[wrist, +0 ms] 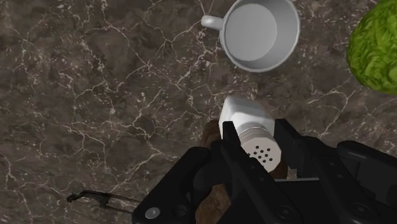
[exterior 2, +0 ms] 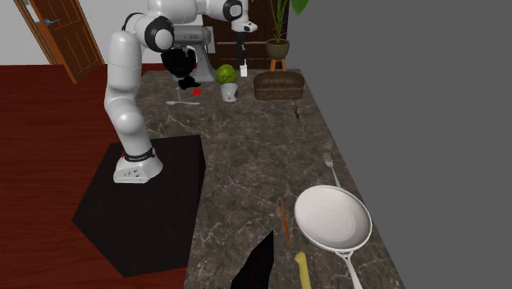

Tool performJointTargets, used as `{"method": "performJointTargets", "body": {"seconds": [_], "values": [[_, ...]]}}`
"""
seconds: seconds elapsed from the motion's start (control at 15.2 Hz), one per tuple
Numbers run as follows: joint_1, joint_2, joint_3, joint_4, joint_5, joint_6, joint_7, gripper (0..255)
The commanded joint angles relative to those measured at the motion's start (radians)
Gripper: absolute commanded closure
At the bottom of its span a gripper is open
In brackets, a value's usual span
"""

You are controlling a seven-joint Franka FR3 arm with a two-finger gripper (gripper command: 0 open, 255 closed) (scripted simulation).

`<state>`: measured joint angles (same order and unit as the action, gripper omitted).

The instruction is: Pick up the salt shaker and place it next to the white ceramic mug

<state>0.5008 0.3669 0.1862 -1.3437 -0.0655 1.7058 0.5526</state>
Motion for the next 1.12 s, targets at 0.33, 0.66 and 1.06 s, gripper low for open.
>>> {"method": "performJointTargets", "body": {"seconds": [0.33, 0.66, 1.06], "values": [[-0.002, 0.001, -0.001, -0.09, -0.001, 0.092, 0.004, 255], [-0.004, 0.006, -0.002, -0.151, -0.003, 0.157, 0.005, 255], [-0.005, 0.019, -0.004, -0.213, -0.006, 0.232, 0.008, 255]]}}
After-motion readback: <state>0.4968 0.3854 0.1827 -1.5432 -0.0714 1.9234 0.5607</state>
